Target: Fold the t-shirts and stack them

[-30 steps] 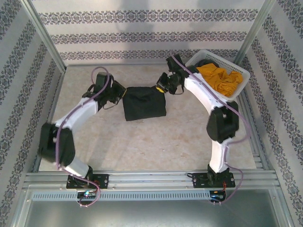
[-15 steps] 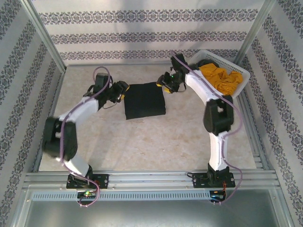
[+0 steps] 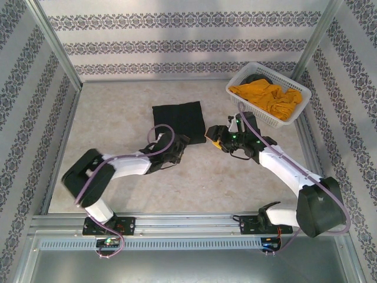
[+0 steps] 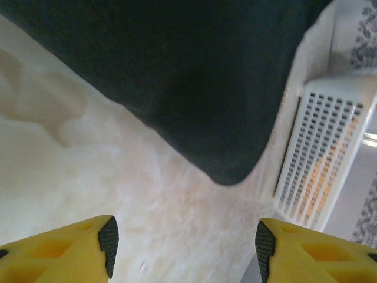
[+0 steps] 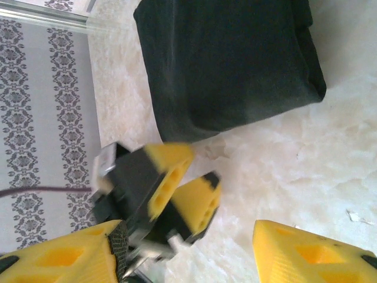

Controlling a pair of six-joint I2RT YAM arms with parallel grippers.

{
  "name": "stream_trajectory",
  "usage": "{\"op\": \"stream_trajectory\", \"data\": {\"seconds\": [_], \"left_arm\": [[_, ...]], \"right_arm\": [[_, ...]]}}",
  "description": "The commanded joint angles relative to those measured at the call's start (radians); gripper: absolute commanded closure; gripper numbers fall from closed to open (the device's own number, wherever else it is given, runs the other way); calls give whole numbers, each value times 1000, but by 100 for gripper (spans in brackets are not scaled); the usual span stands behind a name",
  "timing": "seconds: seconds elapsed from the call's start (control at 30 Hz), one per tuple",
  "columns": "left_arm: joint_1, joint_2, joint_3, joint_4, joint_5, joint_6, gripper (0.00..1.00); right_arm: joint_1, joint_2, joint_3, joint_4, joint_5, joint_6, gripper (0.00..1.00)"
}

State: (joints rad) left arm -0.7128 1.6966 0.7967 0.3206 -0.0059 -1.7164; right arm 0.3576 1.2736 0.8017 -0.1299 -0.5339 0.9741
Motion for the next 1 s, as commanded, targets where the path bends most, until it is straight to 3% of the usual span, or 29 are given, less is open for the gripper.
{"op": "stream_trajectory", "data": {"seconds": [0.0,0.13,0.3,0.47,0.67,0.83,0.97], "left_arm": [[-37,107,64,198,-126,-205,36],[-43,197,119,224,-205,-249,36],[-42,297,193,218,-213,-286,42],[-22,364,210,202,-227,-332,67],[93,329,154,250,-218,-268,100],[279,256,63,310,-56,-108,100],[520,240,39,323,227,119,100]], "right_arm": [[-5,-62,4,17,-23,6,42],[-23,-120,3,-41,-21,-11,42],[-53,-180,-29,-100,-27,-22,42],[-81,-203,-59,-102,-37,-2,43],[-87,-175,-36,-102,-39,-5,43],[-87,-157,-31,-93,-40,-3,44],[-86,-139,-23,-84,-41,-7,44]]}}
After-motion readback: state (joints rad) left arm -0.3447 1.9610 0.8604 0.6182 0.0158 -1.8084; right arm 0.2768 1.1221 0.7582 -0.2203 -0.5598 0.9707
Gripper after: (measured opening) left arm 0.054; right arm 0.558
